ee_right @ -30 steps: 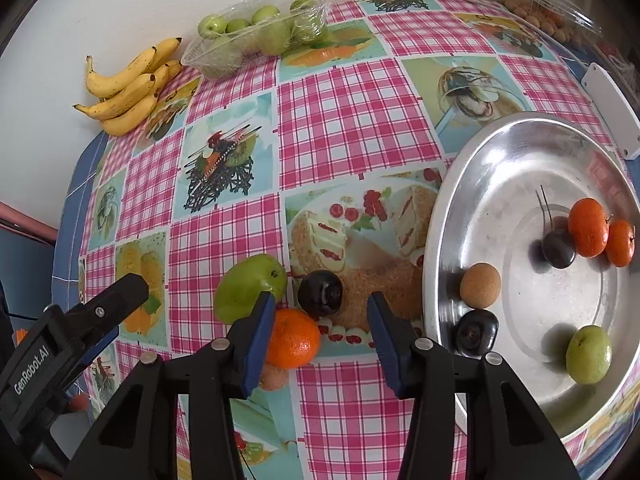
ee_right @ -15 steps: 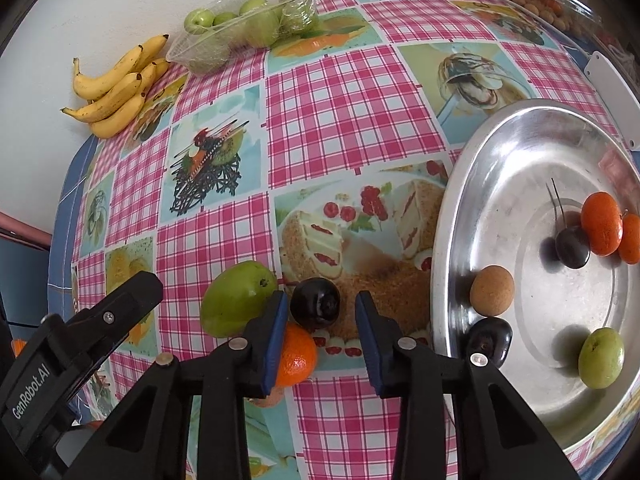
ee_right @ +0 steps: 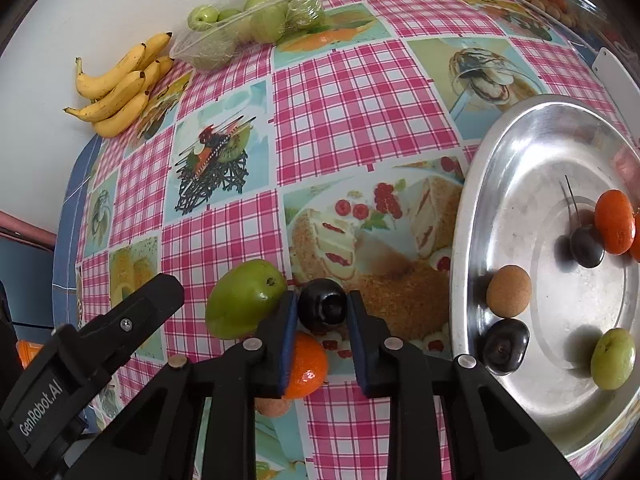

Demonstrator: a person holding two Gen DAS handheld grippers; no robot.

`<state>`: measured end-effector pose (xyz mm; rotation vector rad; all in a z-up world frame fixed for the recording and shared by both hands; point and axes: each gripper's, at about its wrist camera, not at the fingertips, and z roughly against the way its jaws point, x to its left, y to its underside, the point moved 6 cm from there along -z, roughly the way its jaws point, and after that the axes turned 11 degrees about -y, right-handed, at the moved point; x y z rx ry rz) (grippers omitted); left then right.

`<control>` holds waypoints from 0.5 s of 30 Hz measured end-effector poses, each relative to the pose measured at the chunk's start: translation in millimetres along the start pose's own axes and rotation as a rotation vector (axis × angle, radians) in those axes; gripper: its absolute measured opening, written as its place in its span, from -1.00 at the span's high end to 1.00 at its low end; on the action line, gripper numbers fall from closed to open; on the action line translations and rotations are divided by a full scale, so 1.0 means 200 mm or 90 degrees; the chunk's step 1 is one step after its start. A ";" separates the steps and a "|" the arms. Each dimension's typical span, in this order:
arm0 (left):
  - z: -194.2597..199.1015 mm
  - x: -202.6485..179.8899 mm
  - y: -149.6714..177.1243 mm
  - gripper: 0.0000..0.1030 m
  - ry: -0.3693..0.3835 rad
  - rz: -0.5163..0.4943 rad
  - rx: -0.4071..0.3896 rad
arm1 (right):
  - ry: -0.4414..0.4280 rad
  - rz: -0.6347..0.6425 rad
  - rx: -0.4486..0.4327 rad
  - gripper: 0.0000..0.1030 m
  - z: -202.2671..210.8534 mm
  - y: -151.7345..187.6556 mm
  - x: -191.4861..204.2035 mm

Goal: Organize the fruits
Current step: 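Close the right tool on the dark plum on the cloth, then close the left tool on the green mango while the right tool holds the plum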

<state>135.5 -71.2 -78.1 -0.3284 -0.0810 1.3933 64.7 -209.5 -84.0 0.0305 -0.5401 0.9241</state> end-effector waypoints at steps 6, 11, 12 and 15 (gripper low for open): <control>-0.01 -0.03 0.01 -0.80 0.010 -0.001 0.008 | -0.001 0.002 -0.010 0.50 0.05 -0.01 -0.01; -0.03 -0.09 0.03 -0.69 0.030 -0.008 0.025 | 0.010 0.005 -0.007 0.50 0.08 0.01 -0.04; -0.03 -0.10 0.03 -0.67 0.035 -0.008 0.030 | 0.012 0.006 -0.006 0.50 0.09 0.01 -0.05; -0.05 -0.14 0.04 -0.66 0.045 -0.007 0.041 | 0.015 0.011 -0.006 0.50 0.11 0.02 -0.06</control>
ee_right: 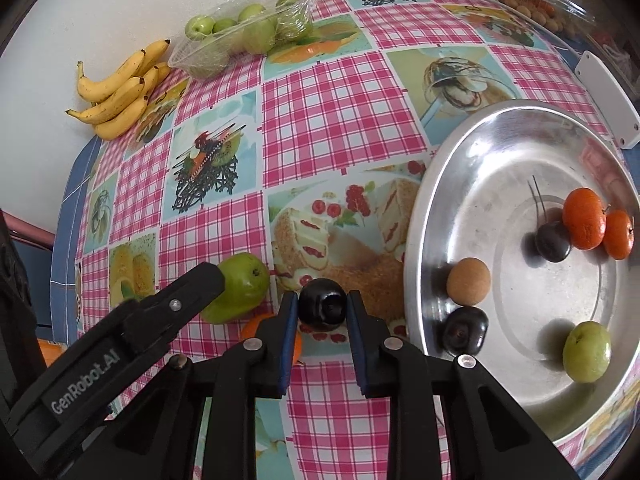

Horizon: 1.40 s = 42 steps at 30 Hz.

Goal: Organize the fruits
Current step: 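Close the left tool on the green mango while the right tool holds the plum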

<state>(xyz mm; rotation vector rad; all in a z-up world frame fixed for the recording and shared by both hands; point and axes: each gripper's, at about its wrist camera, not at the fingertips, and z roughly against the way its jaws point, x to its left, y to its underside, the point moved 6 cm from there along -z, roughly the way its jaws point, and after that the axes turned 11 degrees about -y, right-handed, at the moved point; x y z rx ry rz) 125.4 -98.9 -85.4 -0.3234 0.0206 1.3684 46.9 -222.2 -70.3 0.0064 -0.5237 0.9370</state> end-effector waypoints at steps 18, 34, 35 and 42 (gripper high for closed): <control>-0.05 -0.10 0.02 -0.32 -0.015 -0.008 -0.002 | 0.010 0.023 0.003 0.50 0.05 0.02 -0.03; -0.04 -0.08 0.03 -0.09 -0.006 0.010 -0.001 | 0.002 0.025 0.004 0.50 0.05 0.02 0.00; -0.04 -0.07 0.03 -0.09 -0.004 0.014 0.000 | 0.000 0.026 0.004 0.50 0.05 0.02 0.00; -0.01 -0.02 0.02 -0.09 -0.006 0.034 -0.006 | -0.016 0.029 -0.007 0.50 0.08 0.01 0.02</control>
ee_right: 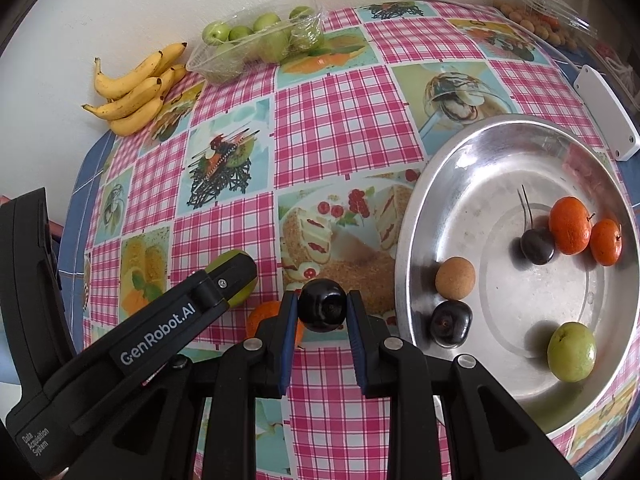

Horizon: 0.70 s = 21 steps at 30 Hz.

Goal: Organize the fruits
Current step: 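Close the left tool on the green mango while the right tool holds the plum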

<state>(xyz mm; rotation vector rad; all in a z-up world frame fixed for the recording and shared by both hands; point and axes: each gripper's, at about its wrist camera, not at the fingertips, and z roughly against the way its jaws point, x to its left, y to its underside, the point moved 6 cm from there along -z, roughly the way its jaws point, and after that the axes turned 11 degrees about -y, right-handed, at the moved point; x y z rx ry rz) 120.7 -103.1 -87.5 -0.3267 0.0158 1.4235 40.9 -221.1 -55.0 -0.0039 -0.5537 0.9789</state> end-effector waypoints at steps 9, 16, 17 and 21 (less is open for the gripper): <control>0.11 0.03 -0.04 -0.09 0.019 0.028 -0.023 | -0.020 0.007 -0.024 0.50 0.07 -0.02 0.04; 0.18 0.05 -0.07 -0.09 0.017 0.032 -0.048 | -0.028 0.016 -0.042 0.51 0.13 -0.03 0.07; 0.19 0.05 -0.08 -0.09 0.017 0.033 -0.050 | -0.028 0.016 -0.044 0.50 0.13 -0.03 0.07; 0.20 0.07 -0.08 -0.09 0.017 0.041 -0.052 | -0.031 0.017 -0.044 0.50 0.14 -0.03 0.08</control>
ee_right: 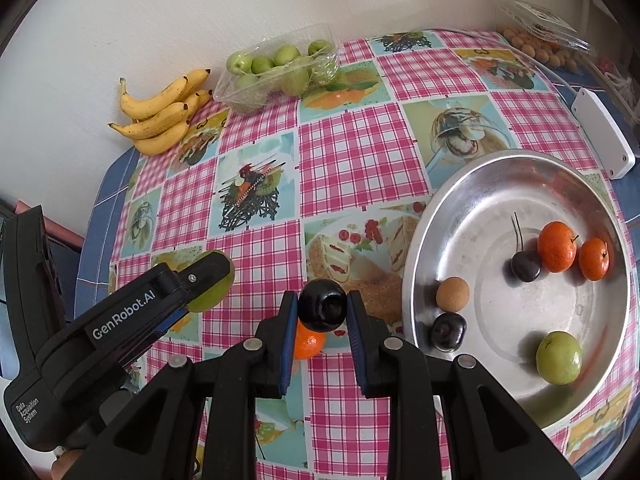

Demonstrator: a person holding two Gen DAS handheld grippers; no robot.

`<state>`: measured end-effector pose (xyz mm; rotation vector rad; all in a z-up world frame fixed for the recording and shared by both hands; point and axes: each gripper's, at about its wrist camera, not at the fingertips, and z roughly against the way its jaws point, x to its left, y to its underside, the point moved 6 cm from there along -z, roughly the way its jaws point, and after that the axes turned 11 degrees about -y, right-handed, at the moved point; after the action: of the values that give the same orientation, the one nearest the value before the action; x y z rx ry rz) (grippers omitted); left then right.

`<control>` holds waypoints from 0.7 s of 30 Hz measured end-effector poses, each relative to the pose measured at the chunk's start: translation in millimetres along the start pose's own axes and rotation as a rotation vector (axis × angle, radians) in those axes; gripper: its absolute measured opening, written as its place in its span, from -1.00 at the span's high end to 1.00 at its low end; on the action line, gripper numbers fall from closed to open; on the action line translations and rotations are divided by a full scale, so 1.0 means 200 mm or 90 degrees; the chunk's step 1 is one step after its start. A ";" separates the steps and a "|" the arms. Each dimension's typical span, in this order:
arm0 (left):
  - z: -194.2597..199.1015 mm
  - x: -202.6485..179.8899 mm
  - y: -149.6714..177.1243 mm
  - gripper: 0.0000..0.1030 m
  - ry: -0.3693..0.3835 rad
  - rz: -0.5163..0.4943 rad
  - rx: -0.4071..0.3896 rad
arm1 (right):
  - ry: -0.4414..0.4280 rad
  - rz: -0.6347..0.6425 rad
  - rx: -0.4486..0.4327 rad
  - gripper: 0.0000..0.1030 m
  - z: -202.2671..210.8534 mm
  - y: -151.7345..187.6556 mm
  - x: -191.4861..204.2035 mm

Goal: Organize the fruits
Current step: 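Close the left tool on the green mango while the right tool holds the plum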

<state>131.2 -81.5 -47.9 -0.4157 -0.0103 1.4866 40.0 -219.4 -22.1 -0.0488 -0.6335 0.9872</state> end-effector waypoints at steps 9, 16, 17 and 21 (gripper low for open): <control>0.02 0.02 -0.01 -0.09 0.000 0.011 -0.005 | -0.002 -0.008 0.005 0.51 0.01 0.01 -0.02; 0.03 -0.01 0.00 -0.09 0.001 0.003 -0.010 | 0.002 -0.038 -0.002 0.51 0.05 0.00 -0.11; 0.04 -0.02 0.00 -0.09 0.002 0.001 -0.010 | 0.003 -0.041 -0.004 0.51 0.05 0.00 -0.12; 0.04 -0.04 0.02 -0.09 0.004 -0.007 -0.012 | 0.005 -0.061 -0.011 0.51 0.09 -0.01 -0.19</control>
<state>125.1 -87.7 -38.3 -0.4353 -0.0216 1.4751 18.1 -254.1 -24.5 -0.0378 -0.6313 0.8880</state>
